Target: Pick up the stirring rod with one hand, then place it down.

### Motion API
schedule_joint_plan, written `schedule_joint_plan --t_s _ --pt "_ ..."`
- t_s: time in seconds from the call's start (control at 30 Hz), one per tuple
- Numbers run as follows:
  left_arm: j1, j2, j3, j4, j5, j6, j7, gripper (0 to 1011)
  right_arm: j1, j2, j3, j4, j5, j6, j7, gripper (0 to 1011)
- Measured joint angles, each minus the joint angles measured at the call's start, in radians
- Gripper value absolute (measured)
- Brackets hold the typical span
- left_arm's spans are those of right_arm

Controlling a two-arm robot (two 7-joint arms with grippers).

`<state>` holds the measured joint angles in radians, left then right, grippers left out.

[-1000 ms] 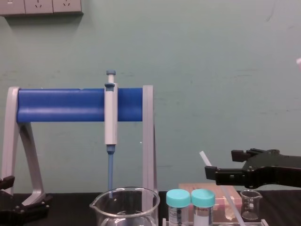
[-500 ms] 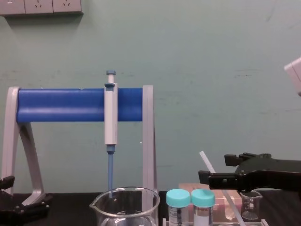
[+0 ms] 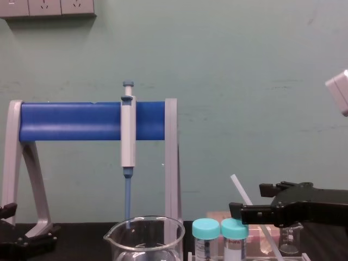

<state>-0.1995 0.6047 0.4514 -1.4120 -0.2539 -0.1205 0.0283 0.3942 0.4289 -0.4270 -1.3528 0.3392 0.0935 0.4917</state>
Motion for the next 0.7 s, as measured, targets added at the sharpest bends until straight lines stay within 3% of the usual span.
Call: schedule_joint_plan --t_s 0.47,0.7 --pt "0.0 0.0 0.0 0.0 0.0 0.0 0.0 1001 -0.004 0.001 0.001 -0.007 -0.007 0.001 -0.01 993" --pt "0.0 0.0 0.0 0.0 0.0 0.0 0.0 1000 -0.004 0.001 0.001 -0.007 -0.006 0.001 -0.01 841"
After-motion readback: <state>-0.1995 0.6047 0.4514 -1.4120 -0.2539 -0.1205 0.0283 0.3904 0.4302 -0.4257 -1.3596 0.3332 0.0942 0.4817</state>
